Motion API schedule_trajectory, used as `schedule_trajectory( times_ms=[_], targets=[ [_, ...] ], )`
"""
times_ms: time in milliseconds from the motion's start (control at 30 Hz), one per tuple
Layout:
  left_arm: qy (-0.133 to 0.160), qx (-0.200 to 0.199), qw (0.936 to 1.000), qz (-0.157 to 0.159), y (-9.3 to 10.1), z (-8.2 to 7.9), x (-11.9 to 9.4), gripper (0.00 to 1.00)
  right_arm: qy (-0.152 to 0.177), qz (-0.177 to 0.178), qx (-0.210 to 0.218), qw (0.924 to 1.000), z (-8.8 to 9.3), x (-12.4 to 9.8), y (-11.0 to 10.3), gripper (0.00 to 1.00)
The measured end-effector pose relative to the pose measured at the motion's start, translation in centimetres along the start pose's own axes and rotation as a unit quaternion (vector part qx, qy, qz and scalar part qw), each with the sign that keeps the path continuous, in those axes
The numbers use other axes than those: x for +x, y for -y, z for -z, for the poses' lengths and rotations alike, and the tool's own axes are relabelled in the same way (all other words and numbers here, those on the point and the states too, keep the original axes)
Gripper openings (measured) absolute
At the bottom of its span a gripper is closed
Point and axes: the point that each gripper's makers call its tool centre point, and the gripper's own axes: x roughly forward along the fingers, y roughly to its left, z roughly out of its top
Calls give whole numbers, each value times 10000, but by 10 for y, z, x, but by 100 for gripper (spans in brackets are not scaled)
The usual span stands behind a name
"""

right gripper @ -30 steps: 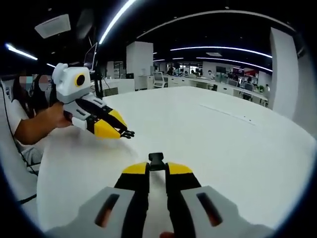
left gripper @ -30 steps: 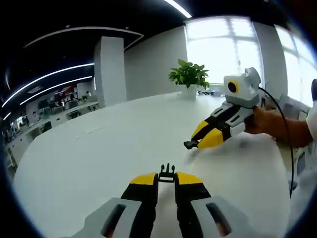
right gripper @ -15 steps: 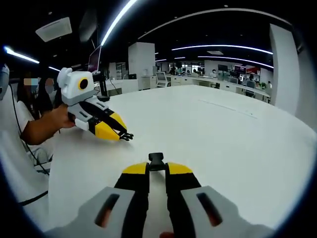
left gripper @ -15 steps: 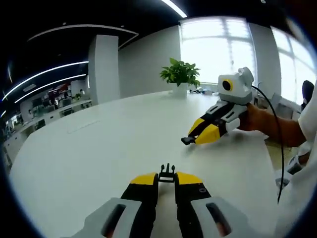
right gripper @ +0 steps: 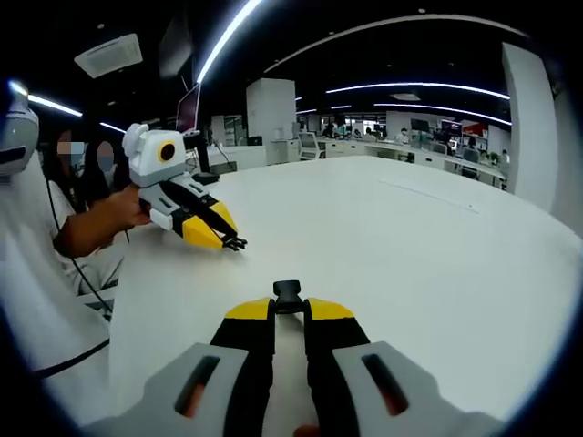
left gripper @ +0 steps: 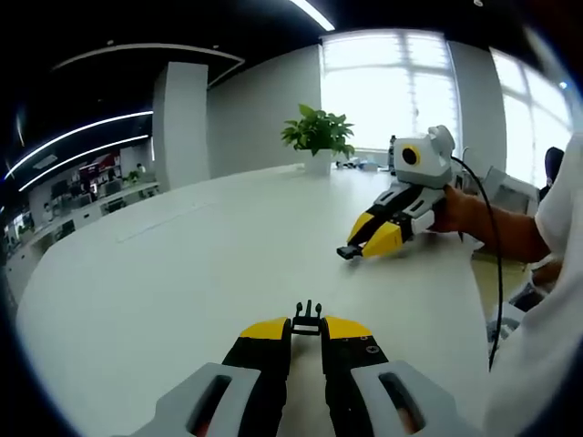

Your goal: Snap the two parts of the plastic buckle together until the buckle closes and remains connected.

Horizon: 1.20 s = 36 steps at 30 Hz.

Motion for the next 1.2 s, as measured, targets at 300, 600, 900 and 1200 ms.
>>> schedule_trajectory(
  times_ms=[300, 600, 900, 1200],
  targets=[
    [-72, 183, 9994, 276, 10, 4, 1, 12, 52, -369, 31, 9993, 2, -3, -6, 13],
    [-47, 229, 9976, 653, 21, 6, 2, 12, -121, -591, -304, 9977, 9, -3, -13, 13],
    [-25, 366, 9943, 1001, 31, 5, 6, 12, -155, -925, -552, 9941, 9, -1, -24, 13],
    [-30, 476, 9915, 1212, 37, 4, 8, 12, -131, -1226, -653, 9902, 7, 4, -35, 13]
  ],
)
